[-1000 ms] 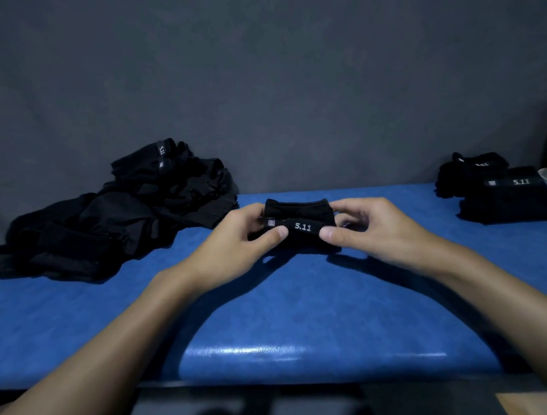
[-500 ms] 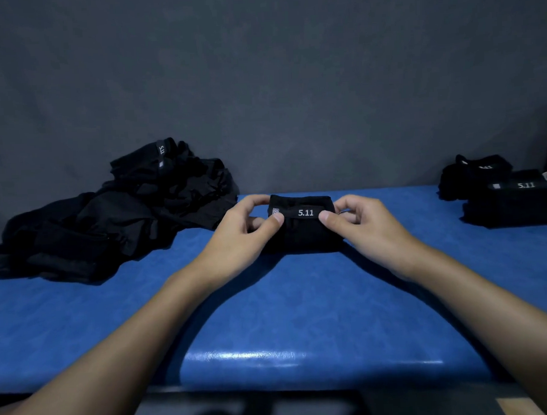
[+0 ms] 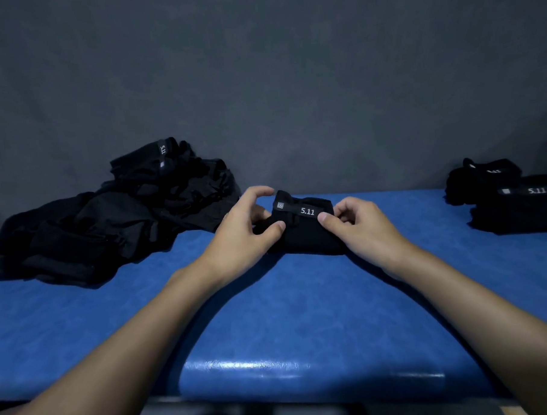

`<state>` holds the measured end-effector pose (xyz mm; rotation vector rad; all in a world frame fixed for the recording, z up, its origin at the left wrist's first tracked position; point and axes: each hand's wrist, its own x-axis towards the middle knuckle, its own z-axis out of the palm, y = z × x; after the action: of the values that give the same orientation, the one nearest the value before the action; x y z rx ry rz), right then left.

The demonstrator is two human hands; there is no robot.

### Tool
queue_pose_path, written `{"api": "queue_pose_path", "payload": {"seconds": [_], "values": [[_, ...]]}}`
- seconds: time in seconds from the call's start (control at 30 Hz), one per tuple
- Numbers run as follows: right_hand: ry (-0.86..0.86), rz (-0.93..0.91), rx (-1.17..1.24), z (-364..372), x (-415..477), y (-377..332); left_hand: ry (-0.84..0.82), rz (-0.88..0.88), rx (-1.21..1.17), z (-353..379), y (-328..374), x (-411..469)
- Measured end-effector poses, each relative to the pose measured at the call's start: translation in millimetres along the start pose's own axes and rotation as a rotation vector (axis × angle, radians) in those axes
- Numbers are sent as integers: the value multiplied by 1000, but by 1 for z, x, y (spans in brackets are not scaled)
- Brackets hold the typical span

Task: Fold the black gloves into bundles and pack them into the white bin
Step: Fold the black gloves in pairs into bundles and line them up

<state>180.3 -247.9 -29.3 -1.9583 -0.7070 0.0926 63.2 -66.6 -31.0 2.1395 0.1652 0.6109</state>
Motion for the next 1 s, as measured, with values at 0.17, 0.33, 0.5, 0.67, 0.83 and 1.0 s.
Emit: {"api": "queue_pose_path", "payload": {"seconds": [0.17, 0.33, 0.5, 0.67, 0.83, 1.0], "values": [[-10, 12, 7, 3, 4, 3, -109, 25, 71, -10, -3, 1], [9, 8, -29, 3, 5, 4, -192, 24, 43, -10, -6, 0], [20, 6, -63, 5, 3, 8, -210, 31, 89, -12, -7, -2], [-123, -112, -153, -11, -13, 1, -193, 40, 120, -8, -6, -3], [-185, -201, -348, -26, -24, 2, -195, 24, 146, -2, -3, -4], [-218, -201, -350, -50, -35, 10, -269, 57, 106, 7, 11, -7]]}}
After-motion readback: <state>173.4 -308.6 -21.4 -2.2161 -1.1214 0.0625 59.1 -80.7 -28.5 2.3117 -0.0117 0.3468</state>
